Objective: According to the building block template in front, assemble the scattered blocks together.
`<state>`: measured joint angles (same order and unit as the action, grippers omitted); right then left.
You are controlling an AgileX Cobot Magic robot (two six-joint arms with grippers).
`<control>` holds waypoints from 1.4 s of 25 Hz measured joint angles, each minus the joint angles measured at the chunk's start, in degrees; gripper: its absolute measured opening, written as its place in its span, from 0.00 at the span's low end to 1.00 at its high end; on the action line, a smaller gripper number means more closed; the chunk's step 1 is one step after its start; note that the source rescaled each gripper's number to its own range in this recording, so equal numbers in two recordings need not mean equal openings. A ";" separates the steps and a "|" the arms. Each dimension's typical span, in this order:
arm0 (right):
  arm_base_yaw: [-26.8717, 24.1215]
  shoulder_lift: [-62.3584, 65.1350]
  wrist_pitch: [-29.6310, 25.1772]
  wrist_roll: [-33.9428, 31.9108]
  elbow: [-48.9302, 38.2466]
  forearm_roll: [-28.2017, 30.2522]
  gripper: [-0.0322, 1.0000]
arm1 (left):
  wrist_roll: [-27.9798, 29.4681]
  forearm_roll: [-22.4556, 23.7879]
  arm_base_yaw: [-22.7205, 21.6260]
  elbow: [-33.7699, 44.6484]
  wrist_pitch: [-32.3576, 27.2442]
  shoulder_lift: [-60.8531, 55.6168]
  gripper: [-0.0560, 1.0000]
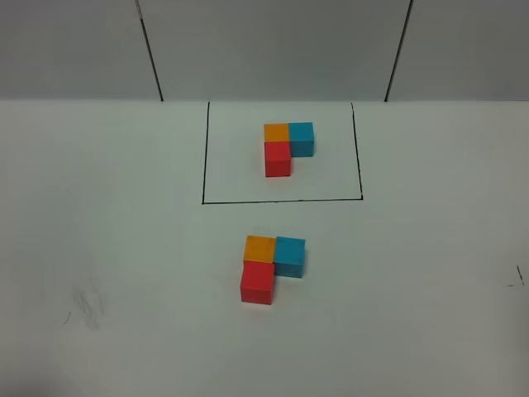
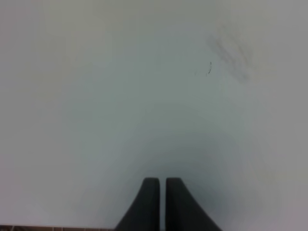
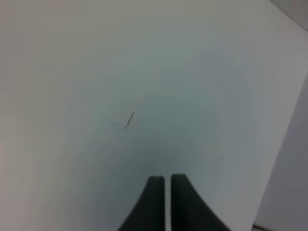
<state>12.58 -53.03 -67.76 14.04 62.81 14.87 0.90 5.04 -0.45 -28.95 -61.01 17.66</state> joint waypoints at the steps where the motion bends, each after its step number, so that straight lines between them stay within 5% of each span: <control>1: -0.50 2.53 -0.14 -1.12 -1.59 0.90 0.03 | 0.00 0.00 0.00 0.00 0.00 0.00 0.05; 19: -1.44 35.65 -2.45 -20.93 -17.12 2.84 0.03 | 0.11 0.00 0.00 0.00 0.00 0.00 0.05; 27: -1.44 35.95 2.23 -19.28 -17.81 4.77 0.03 | 0.11 0.00 0.00 0.00 0.00 0.00 0.05; 35: -1.84 35.95 2.12 -11.26 -18.06 -4.59 0.03 | 0.11 0.00 0.00 0.00 0.00 0.00 0.05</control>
<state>10.74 -17.08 -65.65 2.78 44.75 10.29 1.01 5.04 -0.45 -28.95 -61.01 17.66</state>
